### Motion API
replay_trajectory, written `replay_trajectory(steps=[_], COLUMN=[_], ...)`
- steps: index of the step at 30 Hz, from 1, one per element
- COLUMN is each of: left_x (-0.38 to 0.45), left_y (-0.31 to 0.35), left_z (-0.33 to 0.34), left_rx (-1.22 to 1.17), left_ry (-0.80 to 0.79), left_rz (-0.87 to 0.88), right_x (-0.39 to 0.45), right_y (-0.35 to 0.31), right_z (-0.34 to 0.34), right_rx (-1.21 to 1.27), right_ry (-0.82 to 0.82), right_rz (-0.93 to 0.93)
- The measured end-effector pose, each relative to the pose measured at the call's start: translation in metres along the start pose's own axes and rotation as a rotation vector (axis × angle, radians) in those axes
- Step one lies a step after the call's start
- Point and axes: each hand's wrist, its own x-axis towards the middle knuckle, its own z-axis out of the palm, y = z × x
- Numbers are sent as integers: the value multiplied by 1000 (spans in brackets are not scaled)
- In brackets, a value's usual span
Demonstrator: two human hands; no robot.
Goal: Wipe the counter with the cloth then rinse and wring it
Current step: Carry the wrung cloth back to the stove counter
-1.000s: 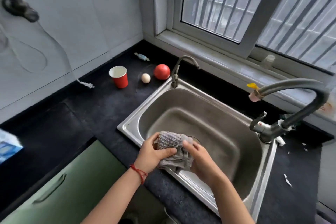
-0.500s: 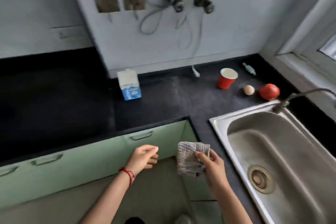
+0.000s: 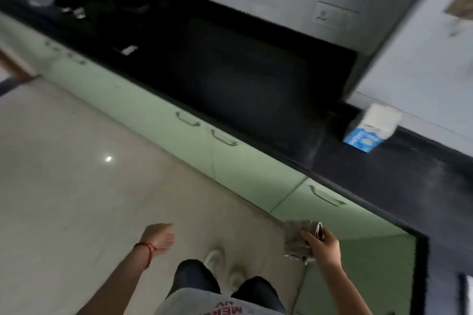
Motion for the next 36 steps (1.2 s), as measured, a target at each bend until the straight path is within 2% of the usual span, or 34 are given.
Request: replay_trajectory(steps=[5,11,19,27,36], left_x=[-20,-48,-45,27,128], left_y=[-80,-159,-211,-174,-43], left_z=[-54,-78,-126,-245,-401], left_rx=[-306,-591,-871,-943,-876], left_ry=[105,232,387,372,327], left_rz=[-140,-281,-396,-399,-202], right_x=[16,6,-36,-61,-47], right_y=[-23,-56,-120,-181,-254], right_z=[62,158,304,438,553], right_rx=[-274,-508,-698,-781,-917], right_ry=[-212,-454,-641,-601,-545], right_rz=[-95,-187,-451,-534,-595])
